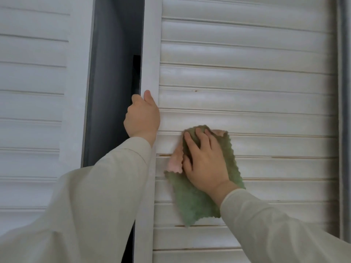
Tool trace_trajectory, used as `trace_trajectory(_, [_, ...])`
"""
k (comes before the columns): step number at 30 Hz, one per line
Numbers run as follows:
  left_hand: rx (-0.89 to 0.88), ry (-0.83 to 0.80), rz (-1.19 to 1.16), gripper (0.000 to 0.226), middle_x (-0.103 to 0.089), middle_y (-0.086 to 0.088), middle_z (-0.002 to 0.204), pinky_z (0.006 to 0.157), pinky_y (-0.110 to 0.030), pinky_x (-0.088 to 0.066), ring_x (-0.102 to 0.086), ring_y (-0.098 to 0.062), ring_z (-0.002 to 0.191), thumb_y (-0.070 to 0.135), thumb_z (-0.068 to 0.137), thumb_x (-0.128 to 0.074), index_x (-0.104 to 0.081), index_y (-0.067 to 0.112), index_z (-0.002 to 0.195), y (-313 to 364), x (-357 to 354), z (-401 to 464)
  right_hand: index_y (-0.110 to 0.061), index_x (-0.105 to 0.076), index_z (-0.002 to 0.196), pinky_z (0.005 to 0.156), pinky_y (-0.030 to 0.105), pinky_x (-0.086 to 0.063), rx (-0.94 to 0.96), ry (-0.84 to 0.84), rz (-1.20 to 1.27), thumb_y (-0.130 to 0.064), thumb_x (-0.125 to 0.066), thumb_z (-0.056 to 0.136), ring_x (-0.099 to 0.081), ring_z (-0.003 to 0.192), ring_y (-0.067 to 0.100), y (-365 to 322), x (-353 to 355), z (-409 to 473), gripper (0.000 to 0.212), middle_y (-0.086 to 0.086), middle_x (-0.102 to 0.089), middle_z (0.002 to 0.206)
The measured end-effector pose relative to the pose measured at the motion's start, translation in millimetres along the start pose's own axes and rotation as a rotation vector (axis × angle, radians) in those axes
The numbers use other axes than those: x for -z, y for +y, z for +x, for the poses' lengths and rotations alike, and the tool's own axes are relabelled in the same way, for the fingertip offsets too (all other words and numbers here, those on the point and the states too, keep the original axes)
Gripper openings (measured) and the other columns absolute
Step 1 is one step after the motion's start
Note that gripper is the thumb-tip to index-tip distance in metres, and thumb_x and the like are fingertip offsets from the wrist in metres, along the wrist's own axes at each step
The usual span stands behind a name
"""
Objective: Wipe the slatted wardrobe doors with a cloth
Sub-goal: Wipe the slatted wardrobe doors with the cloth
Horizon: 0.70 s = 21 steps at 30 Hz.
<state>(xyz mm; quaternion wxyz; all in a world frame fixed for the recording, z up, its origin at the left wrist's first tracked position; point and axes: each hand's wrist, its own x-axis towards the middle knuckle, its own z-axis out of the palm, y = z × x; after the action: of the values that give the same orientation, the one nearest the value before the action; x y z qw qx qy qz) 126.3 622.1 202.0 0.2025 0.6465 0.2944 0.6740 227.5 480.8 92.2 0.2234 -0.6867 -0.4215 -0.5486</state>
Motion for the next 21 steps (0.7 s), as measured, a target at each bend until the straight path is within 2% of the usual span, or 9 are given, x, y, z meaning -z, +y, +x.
trace_trajectory(7, [0.011, 0.026, 0.051, 0.050, -0.052, -0.006, 0.088, 0.067, -0.038, -0.035, -0.050, -0.028, 0.077, 0.048, 0.106, -0.022, -0.049, 0.007, 0.110, 5, 2, -3, 0.000, -0.061, 0.116, 0.100, 0.043, -0.038, -0.056, 0.112, 0.013, -0.024, -0.049, 0.075, -0.050, 0.106, 0.034, 61, 22, -1, 0.049, 0.016, -0.058, 0.113])
trace_trajectory(10, [-0.042, 0.149, 0.156, 0.045, -0.055, -0.010, 0.091, 0.065, -0.039, -0.035, -0.052, -0.031, 0.078, 0.043, 0.106, -0.027, -0.050, 0.005, 0.111, 7, -3, -10, 0.000, -0.064, 0.110, 0.097, 0.041, -0.038, -0.113, 0.167, 0.007, -0.017, -0.054, 0.074, -0.050, 0.102, 0.031, 86, 32, -7, 0.041, 0.015, -0.060, 0.109])
trace_trajectory(11, [-0.097, 0.208, 0.188, 0.041, -0.057, -0.012, 0.098, 0.066, -0.041, -0.037, -0.055, -0.033, 0.084, 0.038, 0.106, -0.029, -0.051, 0.004, 0.113, 7, -6, -12, -0.001, -0.064, 0.110, 0.098, 0.041, -0.039, -0.138, 0.169, 0.010, -0.017, -0.055, 0.075, -0.050, 0.103, 0.031, 86, 33, -9, 0.040, 0.014, -0.060, 0.109])
trace_trajectory(13, [-0.235, 0.262, 0.264, 0.033, -0.056, -0.017, 0.118, 0.079, -0.043, -0.041, -0.056, -0.036, 0.100, 0.025, 0.103, -0.034, -0.051, 0.002, 0.120, 11, -15, -16, -0.003, -0.065, 0.112, 0.100, 0.042, -0.042, -0.175, 0.138, 0.016, -0.020, -0.055, 0.076, -0.052, 0.105, 0.031, 82, 35, -9, 0.041, 0.013, -0.061, 0.112])
trace_trajectory(16, [-0.388, 0.217, 0.379, 0.042, -0.042, -0.019, 0.144, 0.100, -0.051, -0.036, -0.046, -0.046, 0.118, 0.008, 0.091, -0.039, -0.048, 0.006, 0.132, 20, -32, -25, -0.005, -0.064, 0.116, 0.103, 0.042, -0.043, -0.121, 0.064, -0.002, -0.023, -0.056, 0.079, -0.053, 0.109, 0.030, 69, 34, -7, 0.042, 0.011, -0.061, 0.116])
trace_trajectory(18, [-0.448, 0.190, 0.417, 0.045, -0.030, -0.018, 0.155, 0.114, -0.059, -0.019, -0.030, -0.052, 0.137, 0.011, 0.093, -0.043, -0.046, 0.010, 0.138, 27, -38, -32, -0.004, -0.063, 0.117, 0.102, 0.042, -0.044, -0.092, 0.053, 0.022, -0.025, -0.051, 0.079, -0.052, 0.108, 0.030, 66, 33, -4, 0.045, 0.010, -0.061, 0.116])
trace_trajectory(19, [-0.531, 0.158, 0.426, 0.044, -0.028, -0.018, 0.158, 0.117, -0.059, -0.012, -0.023, -0.048, 0.143, 0.015, 0.095, -0.043, -0.046, 0.010, 0.139, 28, -42, -37, -0.004, -0.063, 0.117, 0.101, 0.043, -0.045, -0.080, 0.054, 0.038, -0.024, -0.050, 0.078, -0.051, 0.108, 0.030, 66, 32, -4, 0.046, 0.010, -0.060, 0.117])
trace_trajectory(21, [-0.783, 0.078, 0.387, 0.041, -0.032, -0.017, 0.157, 0.118, -0.055, -0.013, -0.026, -0.036, 0.146, 0.021, 0.096, -0.043, -0.051, 0.010, 0.135, 31, -53, -49, -0.003, -0.063, 0.118, 0.100, 0.043, -0.044, -0.055, 0.053, 0.057, -0.022, -0.051, 0.077, -0.051, 0.110, 0.030, 68, 31, -4, 0.047, 0.010, -0.059, 0.118])
